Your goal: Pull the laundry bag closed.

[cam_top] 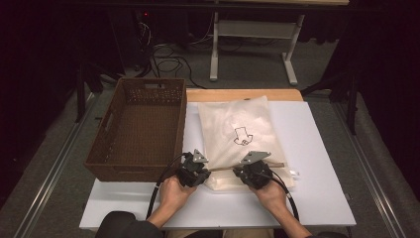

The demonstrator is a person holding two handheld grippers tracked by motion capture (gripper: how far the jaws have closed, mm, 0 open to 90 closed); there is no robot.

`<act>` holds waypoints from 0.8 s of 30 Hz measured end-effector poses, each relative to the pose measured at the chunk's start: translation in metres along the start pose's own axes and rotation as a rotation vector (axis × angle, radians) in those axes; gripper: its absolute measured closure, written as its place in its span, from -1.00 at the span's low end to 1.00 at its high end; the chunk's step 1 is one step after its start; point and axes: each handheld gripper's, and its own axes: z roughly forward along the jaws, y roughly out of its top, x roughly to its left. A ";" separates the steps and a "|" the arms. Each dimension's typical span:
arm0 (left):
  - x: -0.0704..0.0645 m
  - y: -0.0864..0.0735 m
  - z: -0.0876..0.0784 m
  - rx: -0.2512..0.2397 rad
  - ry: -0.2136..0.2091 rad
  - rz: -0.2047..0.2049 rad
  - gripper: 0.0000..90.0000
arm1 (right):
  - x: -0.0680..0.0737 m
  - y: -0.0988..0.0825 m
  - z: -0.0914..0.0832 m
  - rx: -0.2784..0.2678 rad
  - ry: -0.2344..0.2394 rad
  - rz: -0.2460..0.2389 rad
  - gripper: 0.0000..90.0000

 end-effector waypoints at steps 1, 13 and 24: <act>0.000 0.000 0.001 0.002 0.001 0.001 0.86 | -0.001 -0.001 0.000 -0.003 -0.004 -0.002 0.96; -0.001 -0.003 0.006 0.008 0.015 0.016 0.85 | -0.006 -0.010 -0.003 0.012 -0.007 0.019 0.96; 0.001 -0.003 0.006 0.015 0.008 0.011 0.85 | -0.009 -0.012 -0.007 0.023 -0.013 0.018 0.95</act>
